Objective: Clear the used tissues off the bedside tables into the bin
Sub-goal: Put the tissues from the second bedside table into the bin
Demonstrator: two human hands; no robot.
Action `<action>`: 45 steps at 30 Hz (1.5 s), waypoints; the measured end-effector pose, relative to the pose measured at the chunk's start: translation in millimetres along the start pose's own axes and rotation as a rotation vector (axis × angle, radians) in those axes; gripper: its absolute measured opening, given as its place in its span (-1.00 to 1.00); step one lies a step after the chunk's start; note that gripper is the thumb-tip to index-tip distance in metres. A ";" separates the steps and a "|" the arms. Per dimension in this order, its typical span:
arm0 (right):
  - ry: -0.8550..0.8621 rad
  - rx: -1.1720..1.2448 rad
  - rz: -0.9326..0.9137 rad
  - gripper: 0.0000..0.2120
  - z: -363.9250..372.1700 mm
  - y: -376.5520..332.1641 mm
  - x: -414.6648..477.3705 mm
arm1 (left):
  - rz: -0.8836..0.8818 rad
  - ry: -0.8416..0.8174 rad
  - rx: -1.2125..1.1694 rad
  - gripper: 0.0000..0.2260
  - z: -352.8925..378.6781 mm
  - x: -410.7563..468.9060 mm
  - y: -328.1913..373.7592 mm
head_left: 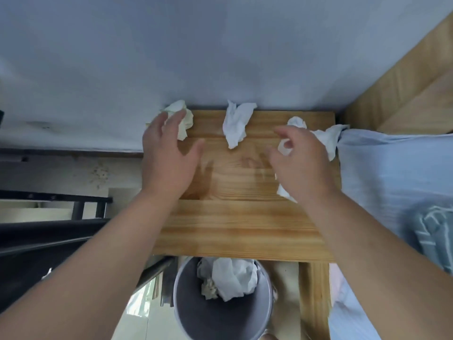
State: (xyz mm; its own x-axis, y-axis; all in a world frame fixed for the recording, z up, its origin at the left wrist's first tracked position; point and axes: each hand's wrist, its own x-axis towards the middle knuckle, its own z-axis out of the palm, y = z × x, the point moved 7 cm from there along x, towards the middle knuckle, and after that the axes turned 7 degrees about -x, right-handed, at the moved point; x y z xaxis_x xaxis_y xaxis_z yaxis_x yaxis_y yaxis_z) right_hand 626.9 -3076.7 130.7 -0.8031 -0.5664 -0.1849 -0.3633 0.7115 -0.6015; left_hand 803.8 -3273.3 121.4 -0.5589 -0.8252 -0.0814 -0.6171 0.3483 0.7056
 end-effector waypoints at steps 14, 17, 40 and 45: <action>-0.198 -0.496 -0.301 -0.58 88.6 -47.7 60.2 | 0.038 -0.015 0.134 -0.44 21.0 41.8 -37.0; -0.187 -0.435 -0.281 -0.74 85.1 -40.8 46.0 | 0.039 -0.025 0.075 -0.47 19.8 25.1 -36.7; -0.145 0.139 0.073 -0.93 68.7 64.8 -227.6 | -0.363 -0.134 -0.361 -0.48 14.3 -273.6 -87.5; -0.363 0.058 0.370 -0.73 145.3 144.7 -280.2 | -0.619 -0.252 -0.302 -0.42 60.4 -316.9 -155.6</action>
State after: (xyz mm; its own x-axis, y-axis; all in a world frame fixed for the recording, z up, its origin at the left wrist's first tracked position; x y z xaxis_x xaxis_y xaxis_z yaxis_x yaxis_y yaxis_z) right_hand 867.9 -2875.5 -17.5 -0.6534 -0.3967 -0.6447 -0.0513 0.8729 -0.4851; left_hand 1043.4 -3039.1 -5.1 -0.2906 -0.6911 -0.6618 -0.7020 -0.3159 0.6382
